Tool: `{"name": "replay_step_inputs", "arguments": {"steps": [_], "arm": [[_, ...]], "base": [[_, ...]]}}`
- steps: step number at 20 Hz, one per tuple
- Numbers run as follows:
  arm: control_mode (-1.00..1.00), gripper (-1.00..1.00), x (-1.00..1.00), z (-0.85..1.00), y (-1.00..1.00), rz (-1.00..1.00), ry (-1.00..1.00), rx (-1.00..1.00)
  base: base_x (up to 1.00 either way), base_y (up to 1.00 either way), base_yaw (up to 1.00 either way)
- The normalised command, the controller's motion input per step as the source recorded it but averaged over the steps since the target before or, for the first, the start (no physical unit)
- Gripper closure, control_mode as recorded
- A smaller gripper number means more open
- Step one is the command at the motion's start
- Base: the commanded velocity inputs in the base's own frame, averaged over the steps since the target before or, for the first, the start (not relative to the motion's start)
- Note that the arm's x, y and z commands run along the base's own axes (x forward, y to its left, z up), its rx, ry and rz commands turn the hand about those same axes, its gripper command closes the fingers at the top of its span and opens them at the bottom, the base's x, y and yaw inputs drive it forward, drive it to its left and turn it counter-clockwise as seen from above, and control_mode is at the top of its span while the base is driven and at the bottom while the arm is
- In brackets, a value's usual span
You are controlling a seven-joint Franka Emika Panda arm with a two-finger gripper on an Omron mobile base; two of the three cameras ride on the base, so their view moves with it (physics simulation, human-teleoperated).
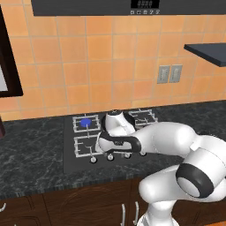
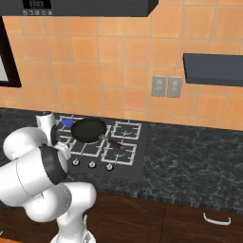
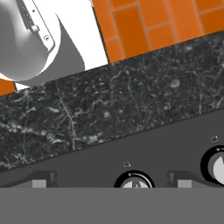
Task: Turn off the rear left burner of the stove.
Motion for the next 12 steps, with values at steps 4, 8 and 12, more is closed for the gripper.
{"name": "replay_step_inputs", "arguments": {"steps": [4,8,12], "arm": [[-1.0,-1.0,0.06,-0.08,0.06,0.0,0.0,0.0],[-1.0,-1.0,0.1,-0.14,0.04,0.0,0.02,0.0],[-1.0,-1.0,0.11,-0.09,0.0,0.0,0.0,0.0]], "base": [[0.0,0.0,0.0],[0.0,0.0,0.0],[0.0,0.0,0.0]]}}
